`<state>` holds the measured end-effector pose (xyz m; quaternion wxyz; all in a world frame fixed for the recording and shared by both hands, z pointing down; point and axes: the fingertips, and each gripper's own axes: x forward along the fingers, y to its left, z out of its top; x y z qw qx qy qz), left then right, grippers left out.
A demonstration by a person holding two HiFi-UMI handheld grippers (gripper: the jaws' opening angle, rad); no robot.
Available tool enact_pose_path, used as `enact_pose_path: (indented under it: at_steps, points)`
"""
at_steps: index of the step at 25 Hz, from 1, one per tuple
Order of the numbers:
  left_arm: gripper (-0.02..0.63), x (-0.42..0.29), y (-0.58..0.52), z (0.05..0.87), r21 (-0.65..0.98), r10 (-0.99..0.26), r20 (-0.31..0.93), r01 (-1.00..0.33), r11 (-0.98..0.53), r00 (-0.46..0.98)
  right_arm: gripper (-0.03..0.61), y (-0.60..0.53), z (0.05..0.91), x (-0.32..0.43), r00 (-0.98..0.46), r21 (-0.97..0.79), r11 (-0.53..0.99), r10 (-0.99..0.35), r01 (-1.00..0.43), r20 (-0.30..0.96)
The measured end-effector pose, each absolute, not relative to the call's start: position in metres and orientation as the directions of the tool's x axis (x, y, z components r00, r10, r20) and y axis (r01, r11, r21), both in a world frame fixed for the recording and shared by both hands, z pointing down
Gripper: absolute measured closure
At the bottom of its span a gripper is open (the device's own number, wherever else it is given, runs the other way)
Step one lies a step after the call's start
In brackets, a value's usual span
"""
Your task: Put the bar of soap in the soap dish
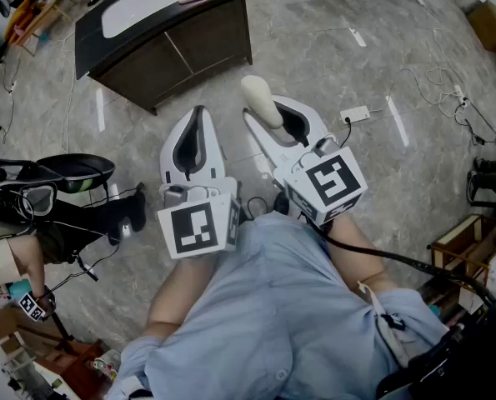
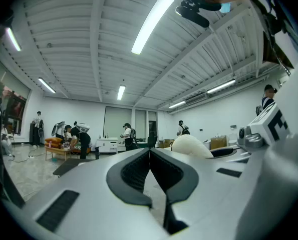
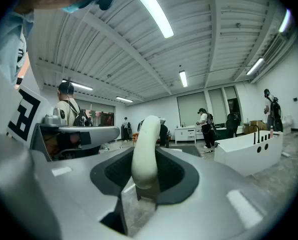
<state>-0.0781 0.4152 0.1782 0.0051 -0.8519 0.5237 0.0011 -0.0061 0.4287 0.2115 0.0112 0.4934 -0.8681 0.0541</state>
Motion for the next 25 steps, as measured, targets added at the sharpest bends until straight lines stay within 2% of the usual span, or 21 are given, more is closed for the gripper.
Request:
enact_pose_path:
  at_steps: [15, 25]
  points:
    - [0.606, -0.025, 0.408, 0.182, -0.002, -0.904, 0.012, -0.904, -0.427, 0.427, 0.463, 0.422, 0.216, 0.057, -0.54, -0.107, 0.534, -0.84, -0.839, 0.042]
    - [0.606, -0.025, 0.355, 0.211, 0.043, -0.898, 0.056, -0.9, -0.434, 0.436, 0.463, 0.374, 0.225, 0.057, -0.543, -0.12, 0.534, -0.838, -0.837, 0.055]
